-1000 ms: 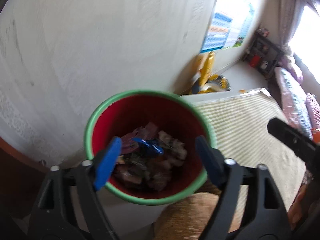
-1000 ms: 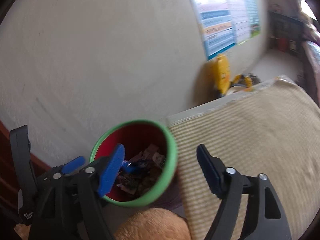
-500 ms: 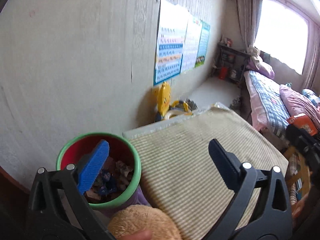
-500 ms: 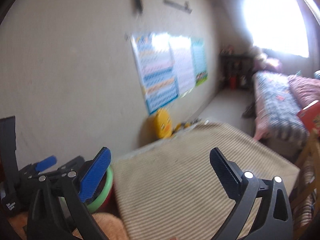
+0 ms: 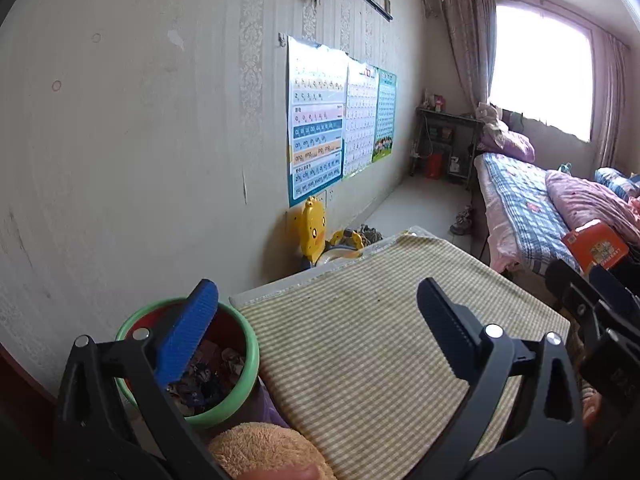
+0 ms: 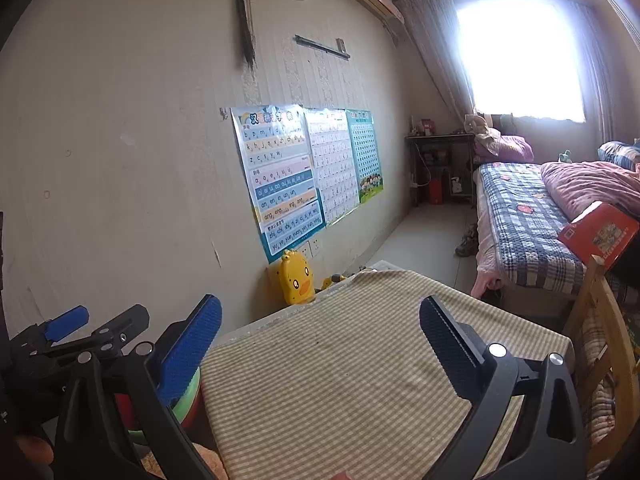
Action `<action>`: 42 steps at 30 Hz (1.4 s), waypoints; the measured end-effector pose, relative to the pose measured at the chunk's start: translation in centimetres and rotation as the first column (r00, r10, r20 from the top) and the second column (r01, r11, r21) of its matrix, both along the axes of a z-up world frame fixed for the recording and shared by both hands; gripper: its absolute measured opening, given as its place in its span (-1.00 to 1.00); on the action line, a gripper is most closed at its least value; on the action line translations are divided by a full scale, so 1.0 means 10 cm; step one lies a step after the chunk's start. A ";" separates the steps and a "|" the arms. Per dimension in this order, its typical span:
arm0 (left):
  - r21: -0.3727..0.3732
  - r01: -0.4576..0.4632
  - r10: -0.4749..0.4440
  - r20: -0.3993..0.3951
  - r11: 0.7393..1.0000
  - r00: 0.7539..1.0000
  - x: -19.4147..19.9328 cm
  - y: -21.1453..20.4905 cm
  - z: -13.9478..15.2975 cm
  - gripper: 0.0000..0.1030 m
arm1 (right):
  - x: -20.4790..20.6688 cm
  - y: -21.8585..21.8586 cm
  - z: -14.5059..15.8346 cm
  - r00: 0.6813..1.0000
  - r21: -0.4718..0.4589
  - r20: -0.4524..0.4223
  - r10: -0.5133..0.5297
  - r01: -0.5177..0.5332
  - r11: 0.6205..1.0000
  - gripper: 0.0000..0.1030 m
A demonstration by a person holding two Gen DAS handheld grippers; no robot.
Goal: Collect trash
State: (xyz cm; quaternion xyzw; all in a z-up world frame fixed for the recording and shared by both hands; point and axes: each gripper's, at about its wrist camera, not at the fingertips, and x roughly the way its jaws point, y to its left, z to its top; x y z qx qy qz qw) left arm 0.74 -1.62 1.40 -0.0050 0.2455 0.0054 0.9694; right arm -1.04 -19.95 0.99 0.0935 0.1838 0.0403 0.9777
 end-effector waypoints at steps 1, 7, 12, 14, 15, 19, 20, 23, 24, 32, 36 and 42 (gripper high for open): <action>0.000 -0.002 0.002 -0.005 1.000 1.000 0.01 0.00 -0.01 0.89 | 0.00 0.01 0.00 1.000 -0.002 0.000 0.002 -0.002 1.000 0.86; -0.006 -0.010 0.009 -0.031 1.000 0.999 0.03 0.02 -0.05 0.89 | 0.01 0.06 -0.01 1.000 -0.007 -0.006 0.004 -0.004 1.000 0.86; -0.017 -0.017 0.016 -0.047 1.000 0.999 0.05 0.08 -0.08 0.89 | 0.02 0.10 -0.02 1.000 -0.008 -0.016 0.000 0.000 1.000 0.86; -0.020 -0.016 0.015 -0.052 1.000 0.999 0.06 0.08 -0.09 0.89 | 0.02 0.10 -0.02 1.000 -0.009 -0.018 0.001 -0.001 1.000 0.86; -0.020 -0.015 0.014 -0.055 1.000 0.998 0.06 0.09 -0.10 0.89 | 0.02 0.11 -0.03 1.000 -0.012 -0.022 0.003 -0.003 1.000 0.86; -0.019 -0.014 0.013 -0.061 1.000 0.998 0.07 0.10 -0.12 0.89 | 0.03 0.12 -0.06 1.000 -0.013 -0.030 0.010 -0.010 1.000 0.86; -0.020 -0.015 0.014 -0.063 1.000 0.998 0.07 0.11 -0.13 0.89 | 0.04 0.12 -0.06 0.999 -0.013 -0.033 0.012 -0.012 1.000 0.86; -0.021 -0.017 0.016 -0.068 1.000 0.998 0.08 0.12 -0.14 0.89 | 0.05 0.14 -0.07 0.999 -0.013 -0.038 0.011 -0.012 1.000 0.86; -0.021 -0.017 0.016 -0.070 1.000 0.997 0.09 0.12 -0.14 0.89 | 0.05 0.14 -0.07 0.999 -0.012 -0.041 0.012 -0.013 1.000 0.86; -0.017 -0.011 0.010 -0.081 1.000 0.997 0.11 0.11 -0.18 0.89 | 0.07 0.15 -0.11 0.998 -0.007 -0.060 0.012 -0.013 1.000 0.86; -0.014 -0.008 0.006 -0.088 1.000 0.996 0.12 0.10 -0.19 0.89 | 0.09 0.14 -0.13 0.997 -0.004 -0.070 0.010 -0.010 1.000 0.86; -0.015 0.001 -0.002 -0.119 1.000 0.993 0.15 0.08 -0.25 0.89 | 0.18 0.11 -0.26 0.993 0.020 -0.121 0.011 -0.009 1.000 0.86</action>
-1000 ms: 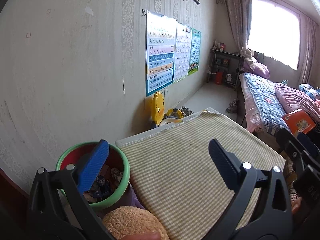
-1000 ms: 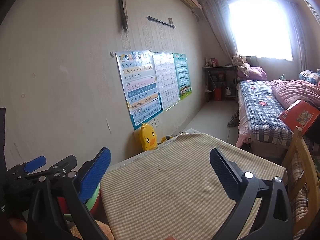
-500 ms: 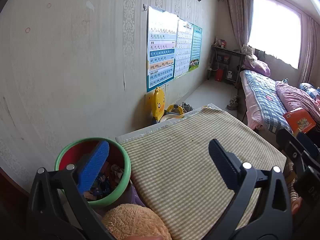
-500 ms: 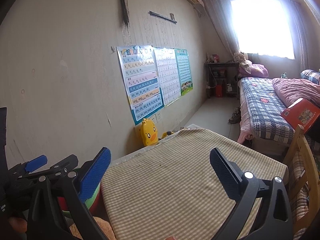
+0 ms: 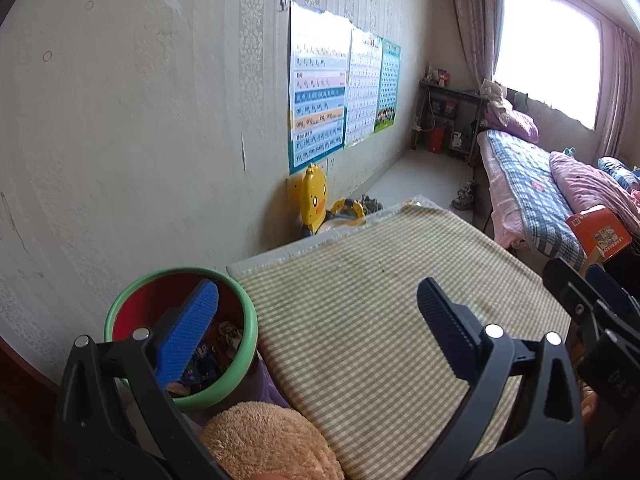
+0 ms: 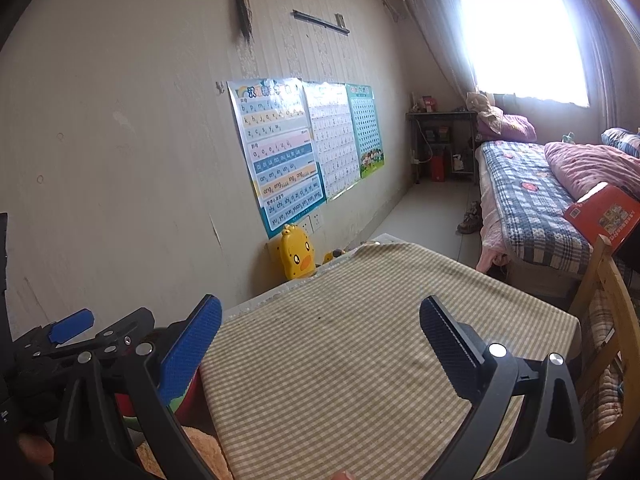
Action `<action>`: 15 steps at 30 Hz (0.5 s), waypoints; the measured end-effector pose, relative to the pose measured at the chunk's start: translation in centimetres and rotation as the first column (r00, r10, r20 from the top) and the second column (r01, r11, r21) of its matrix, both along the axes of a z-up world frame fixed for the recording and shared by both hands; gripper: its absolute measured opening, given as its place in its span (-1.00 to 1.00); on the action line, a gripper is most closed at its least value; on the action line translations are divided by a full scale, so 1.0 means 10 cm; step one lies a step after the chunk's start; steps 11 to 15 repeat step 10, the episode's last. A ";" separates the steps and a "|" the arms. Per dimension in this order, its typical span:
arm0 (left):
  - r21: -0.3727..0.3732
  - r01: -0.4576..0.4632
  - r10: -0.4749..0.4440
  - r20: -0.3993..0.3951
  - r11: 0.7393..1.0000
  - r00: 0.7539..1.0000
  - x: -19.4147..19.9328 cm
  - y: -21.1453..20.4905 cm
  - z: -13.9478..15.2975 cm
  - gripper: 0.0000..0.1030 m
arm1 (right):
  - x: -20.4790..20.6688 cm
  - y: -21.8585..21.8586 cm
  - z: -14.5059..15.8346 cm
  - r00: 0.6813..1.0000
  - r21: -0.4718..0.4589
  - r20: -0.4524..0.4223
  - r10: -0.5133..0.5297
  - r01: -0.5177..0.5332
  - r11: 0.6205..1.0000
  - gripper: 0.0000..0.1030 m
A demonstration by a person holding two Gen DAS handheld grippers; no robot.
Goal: Collect trash
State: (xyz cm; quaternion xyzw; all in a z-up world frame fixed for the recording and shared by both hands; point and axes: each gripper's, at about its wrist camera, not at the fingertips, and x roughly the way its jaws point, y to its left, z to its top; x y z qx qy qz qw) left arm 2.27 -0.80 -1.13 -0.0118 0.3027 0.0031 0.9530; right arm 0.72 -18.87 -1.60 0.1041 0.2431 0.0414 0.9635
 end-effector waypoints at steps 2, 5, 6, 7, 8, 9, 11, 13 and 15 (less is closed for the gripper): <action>-0.005 0.008 -0.008 -0.015 1.000 1.000 0.02 0.00 -0.05 0.89 | 0.09 -0.07 -0.14 0.998 0.031 -0.055 -0.007 0.009 0.999 0.86; 0.013 0.006 -0.005 -0.046 1.000 0.999 0.06 0.00 -0.19 0.90 | 0.25 -0.26 -0.44 0.989 0.028 -0.131 -0.071 0.075 0.997 0.86; 0.010 0.010 -0.009 -0.060 1.000 0.998 0.07 0.02 -0.24 0.90 | 0.32 -0.34 -0.54 0.983 0.010 -0.151 -0.107 0.110 0.994 0.86; 0.006 0.013 -0.013 -0.079 1.000 0.997 0.08 0.04 -0.30 0.90 | 0.38 -0.45 -0.65 0.974 -0.011 -0.170 -0.152 0.153 0.988 0.86; 0.001 0.013 -0.013 -0.097 1.000 0.995 0.09 0.07 -0.37 0.90 | 0.45 -0.57 -0.76 0.960 -0.030 -0.189 -0.204 0.202 0.979 0.86; -0.001 0.013 -0.013 -0.107 1.000 0.994 0.09 0.09 -0.42 0.90 | 0.58 -0.78 -0.95 0.933 -0.050 -0.223 -0.281 0.277 0.960 0.86; -0.002 0.014 -0.014 -0.118 1.000 0.993 0.09 0.12 -0.49 0.90 | 0.66 -0.90 -1.05 0.916 -0.061 -0.241 -0.321 0.316 0.947 0.86; -0.002 0.014 -0.014 -0.118 1.000 0.993 0.09 0.12 -0.49 0.90 | 0.66 -0.90 -1.05 0.916 -0.061 -0.241 -0.321 0.316 0.947 0.86; -0.002 0.014 -0.014 -0.118 1.000 0.993 0.09 0.12 -0.49 0.90 | 0.66 -0.90 -1.05 0.916 -0.061 -0.241 -0.321 0.316 0.947 0.86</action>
